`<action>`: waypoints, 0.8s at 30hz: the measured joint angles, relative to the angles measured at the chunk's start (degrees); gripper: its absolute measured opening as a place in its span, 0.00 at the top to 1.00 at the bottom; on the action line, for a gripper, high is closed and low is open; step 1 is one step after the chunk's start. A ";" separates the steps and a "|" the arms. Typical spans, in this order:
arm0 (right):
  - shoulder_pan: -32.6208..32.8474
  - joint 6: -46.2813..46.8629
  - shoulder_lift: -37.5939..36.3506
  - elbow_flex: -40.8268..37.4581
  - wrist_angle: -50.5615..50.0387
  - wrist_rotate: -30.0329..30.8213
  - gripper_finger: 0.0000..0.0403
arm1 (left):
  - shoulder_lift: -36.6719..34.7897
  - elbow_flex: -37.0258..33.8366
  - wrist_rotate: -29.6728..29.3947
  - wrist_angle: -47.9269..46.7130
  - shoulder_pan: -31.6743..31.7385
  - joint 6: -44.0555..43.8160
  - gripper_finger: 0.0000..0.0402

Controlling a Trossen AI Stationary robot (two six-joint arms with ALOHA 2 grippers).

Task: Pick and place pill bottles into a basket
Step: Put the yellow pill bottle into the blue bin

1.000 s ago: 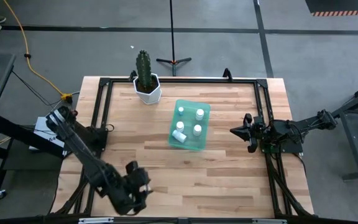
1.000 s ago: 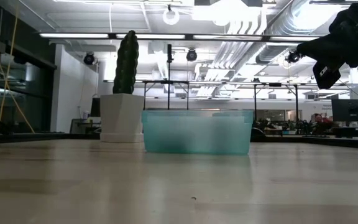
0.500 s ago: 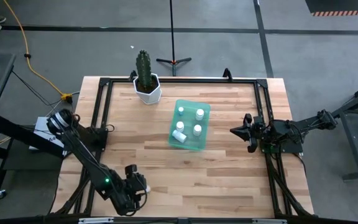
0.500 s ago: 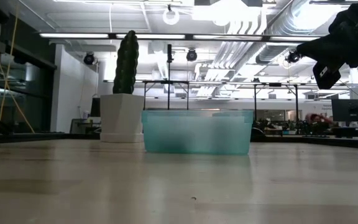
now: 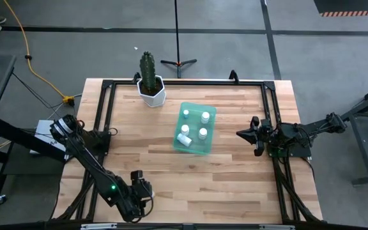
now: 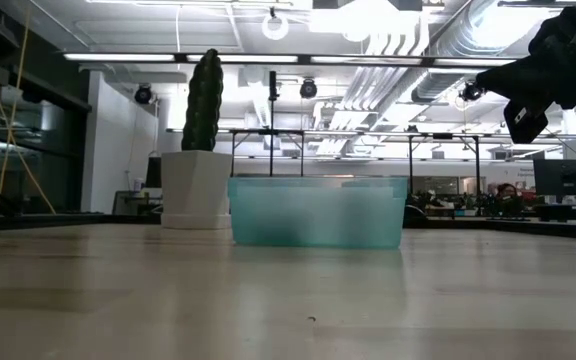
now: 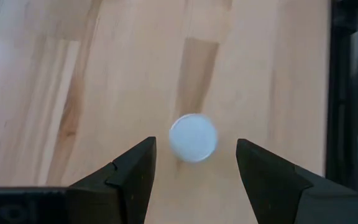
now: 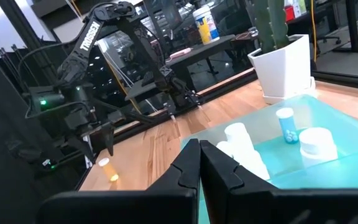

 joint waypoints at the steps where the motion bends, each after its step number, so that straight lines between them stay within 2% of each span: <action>1: 0.00 -0.02 0.00 -0.02 0.00 0.01 1.00 | 0.00 -0.04 0.00 -0.38 0.00 -0.32 0.36; 4: 0.00 -0.01 0.00 -0.02 -0.01 0.06 1.00 | -0.02 -0.02 -0.03 -0.30 0.02 -1.02 0.31; 10: 0.00 0.09 0.00 -0.02 -0.02 0.24 1.00 | 1.44 -0.02 1.82 -0.26 0.64 -1.02 0.11; 14: 0.00 0.09 0.00 -0.02 -0.02 0.28 1.00 | 2.97 -0.02 2.86 1.22 1.38 -0.89 0.03; 18: 0.01 0.11 0.00 0.00 -0.03 0.28 1.00 | 3.76 -0.02 3.00 0.63 1.99 -1.02 0.02; 24: 0.00 0.02 0.00 -0.02 -0.02 0.52 1.00 | 4.22 -0.04 3.21 1.07 2.71 0.46 0.09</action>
